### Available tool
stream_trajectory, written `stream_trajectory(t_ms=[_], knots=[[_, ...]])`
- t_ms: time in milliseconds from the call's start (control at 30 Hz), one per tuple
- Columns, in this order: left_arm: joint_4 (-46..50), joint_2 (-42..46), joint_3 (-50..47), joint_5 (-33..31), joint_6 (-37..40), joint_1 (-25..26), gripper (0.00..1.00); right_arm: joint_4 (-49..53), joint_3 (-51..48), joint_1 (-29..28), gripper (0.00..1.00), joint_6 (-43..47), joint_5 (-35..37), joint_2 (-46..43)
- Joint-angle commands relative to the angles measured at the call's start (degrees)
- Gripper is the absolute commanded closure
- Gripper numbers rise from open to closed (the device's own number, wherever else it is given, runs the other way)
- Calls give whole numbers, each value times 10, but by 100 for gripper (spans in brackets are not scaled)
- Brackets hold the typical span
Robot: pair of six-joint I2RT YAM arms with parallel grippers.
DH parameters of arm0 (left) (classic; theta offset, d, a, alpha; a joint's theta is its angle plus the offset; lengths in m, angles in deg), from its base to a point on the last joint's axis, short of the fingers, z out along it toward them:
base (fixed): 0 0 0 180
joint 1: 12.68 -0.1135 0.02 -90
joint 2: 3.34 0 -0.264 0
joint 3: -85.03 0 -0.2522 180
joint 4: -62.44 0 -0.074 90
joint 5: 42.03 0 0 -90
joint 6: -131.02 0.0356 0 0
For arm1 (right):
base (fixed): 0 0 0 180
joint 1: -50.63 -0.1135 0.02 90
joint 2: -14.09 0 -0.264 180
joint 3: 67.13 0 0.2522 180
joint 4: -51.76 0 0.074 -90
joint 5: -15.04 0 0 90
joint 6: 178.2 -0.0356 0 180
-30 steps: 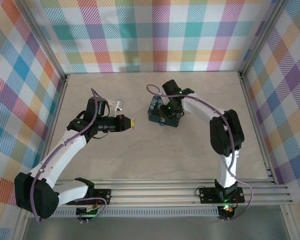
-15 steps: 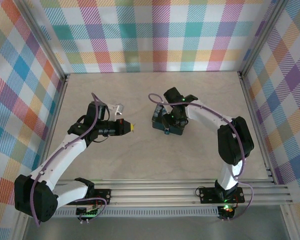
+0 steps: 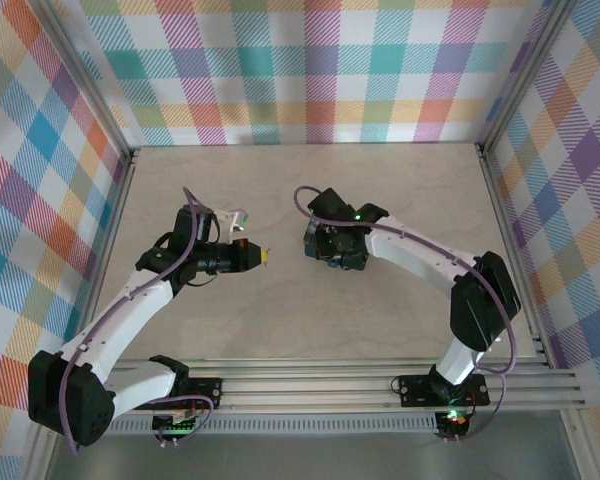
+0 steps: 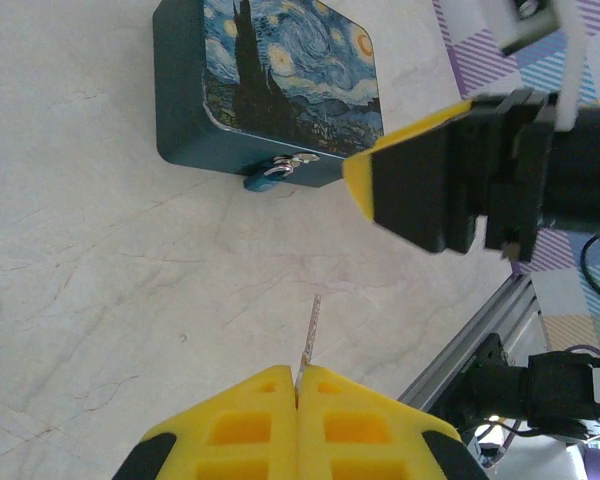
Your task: Unlock the padlock with the key
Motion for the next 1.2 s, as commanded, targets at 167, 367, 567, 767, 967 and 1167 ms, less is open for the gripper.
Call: stream_trajectory(t_ms=[167,367,567,767,967,1167], knots=[[19,15,-15,2,6,4,100,-30,-6,2,45,-132,33,65],[17,16,-25,4,9,4,100,-81,-21,11,50,-134,48,88],[14,9,-28,12,18,4,100,-119,-34,15,55,-119,63,98],[18,11,-35,20,30,3,100,-161,-61,15,56,-109,72,96],[14,21,-46,28,33,3,100,-250,-122,15,55,-92,94,68],[24,32,-53,38,46,3,100,-277,-142,15,54,-83,122,70]])
